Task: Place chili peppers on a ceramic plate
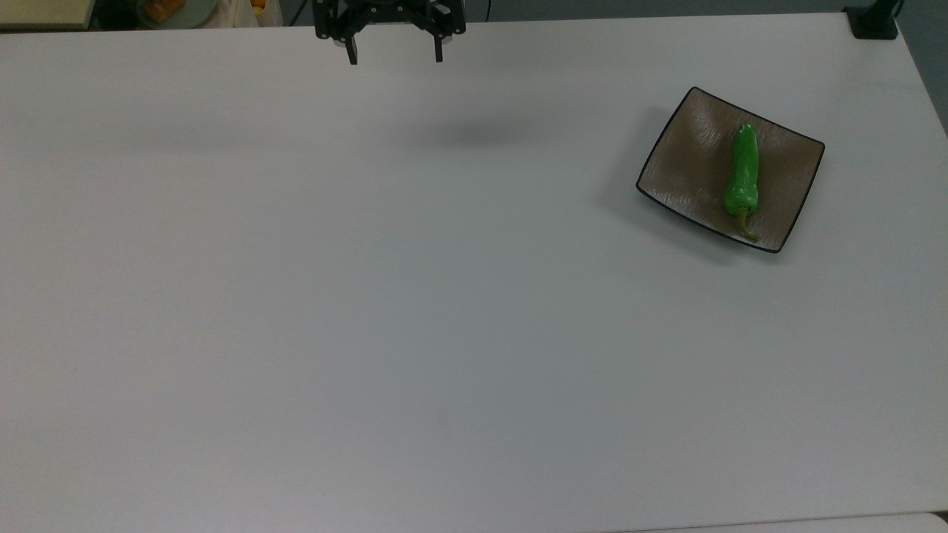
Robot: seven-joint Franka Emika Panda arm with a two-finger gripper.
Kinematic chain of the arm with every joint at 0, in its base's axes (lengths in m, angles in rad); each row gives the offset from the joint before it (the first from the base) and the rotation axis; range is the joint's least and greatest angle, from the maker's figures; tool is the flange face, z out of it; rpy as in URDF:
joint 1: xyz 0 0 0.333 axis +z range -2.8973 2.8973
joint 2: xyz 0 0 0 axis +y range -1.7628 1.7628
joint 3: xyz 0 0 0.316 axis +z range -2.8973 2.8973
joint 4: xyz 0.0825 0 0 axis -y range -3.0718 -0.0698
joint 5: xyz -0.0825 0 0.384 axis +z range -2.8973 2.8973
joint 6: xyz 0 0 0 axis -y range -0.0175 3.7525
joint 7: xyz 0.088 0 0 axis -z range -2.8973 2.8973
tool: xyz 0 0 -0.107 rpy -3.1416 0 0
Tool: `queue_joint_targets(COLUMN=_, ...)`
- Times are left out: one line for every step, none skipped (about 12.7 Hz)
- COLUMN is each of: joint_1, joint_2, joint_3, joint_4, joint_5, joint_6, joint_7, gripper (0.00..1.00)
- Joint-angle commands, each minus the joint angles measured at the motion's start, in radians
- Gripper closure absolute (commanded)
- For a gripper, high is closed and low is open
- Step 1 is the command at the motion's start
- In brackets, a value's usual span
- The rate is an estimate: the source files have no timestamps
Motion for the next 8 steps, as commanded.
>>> queue_joint_targets(joint_1=-0.023, joint_2=-0.026, joint_3=0.014, joint_4=-0.016, joint_5=0.008, joint_6=0.011, joint_7=-0.006, gripper=0.0)
queue_joint_targets(joint_1=-0.022, joint_2=-0.027, joint_3=0.014, joint_4=-0.016, joint_5=0.006, joint_6=0.014, joint_7=-0.004, gripper=0.0)
queue_joint_targets(joint_1=-0.022, joint_2=-0.027, joint_3=0.014, joint_4=-0.017, joint_5=0.006, joint_6=0.02, joint_7=-0.004, gripper=0.0)
queue_joint_targets(joint_1=-0.022, joint_2=-0.035, joint_3=0.014, joint_4=-0.017, joint_5=0.006, joint_6=0.029, joint_7=-0.001, gripper=0.0)
queue_joint_targets(joint_1=-0.023, joint_2=-0.041, joint_3=0.014, joint_4=-0.025, joint_5=0.006, joint_6=0.033, joint_7=-0.001, gripper=0.0)
queue_joint_targets(joint_1=-0.023, joint_2=-0.041, joint_3=0.014, joint_4=-0.027, joint_5=0.006, joint_6=0.033, joint_7=-0.004, gripper=0.0)
queue_joint_targets(joint_1=-0.023, joint_2=-0.041, joint_3=0.013, joint_4=-0.027, joint_5=0.006, joint_6=0.033, joint_7=-0.004, gripper=0.0)
queue_joint_targets(joint_1=-0.023, joint_2=-0.041, joint_3=0.014, joint_4=-0.027, joint_5=0.0, joint_6=0.036, joint_7=-0.004, gripper=0.0)
